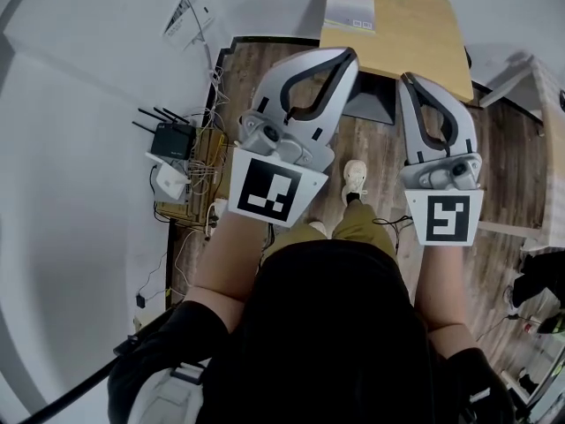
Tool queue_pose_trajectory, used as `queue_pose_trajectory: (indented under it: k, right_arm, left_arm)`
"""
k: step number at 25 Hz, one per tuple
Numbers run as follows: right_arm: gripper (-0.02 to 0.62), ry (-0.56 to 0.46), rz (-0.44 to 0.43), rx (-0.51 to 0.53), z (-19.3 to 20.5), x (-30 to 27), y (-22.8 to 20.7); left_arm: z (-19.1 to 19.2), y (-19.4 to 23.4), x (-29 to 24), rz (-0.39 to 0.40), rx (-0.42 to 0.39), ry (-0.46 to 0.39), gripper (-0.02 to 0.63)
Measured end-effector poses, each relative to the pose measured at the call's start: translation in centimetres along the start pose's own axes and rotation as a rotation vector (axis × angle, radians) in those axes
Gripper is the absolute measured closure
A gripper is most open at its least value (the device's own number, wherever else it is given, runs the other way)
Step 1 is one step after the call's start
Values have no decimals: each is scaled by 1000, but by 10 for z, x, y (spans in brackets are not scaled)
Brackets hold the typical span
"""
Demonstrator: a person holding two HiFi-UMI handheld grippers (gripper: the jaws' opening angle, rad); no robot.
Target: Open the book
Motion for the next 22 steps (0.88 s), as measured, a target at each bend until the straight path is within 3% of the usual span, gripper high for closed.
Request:
queue_pose_trajectory:
  k: [13,22]
  right_arm:
    - [565,-40,-94,2,72,-103,-72]
    - [565,-66,-150,9,115,-171,-124]
  left_arm:
    - [53,39,-127,9,-42,96,595]
    - [86,67,-202,-31,-27,142,595]
Point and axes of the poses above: the fingertips, and each gripper's own axes: x backward along the fingers, y to its left, z out of its underside, the point moved 9 cm from there along x, backward along the fingers, and after that the axes turned 10 degrees about y, right-handed, at the moved point
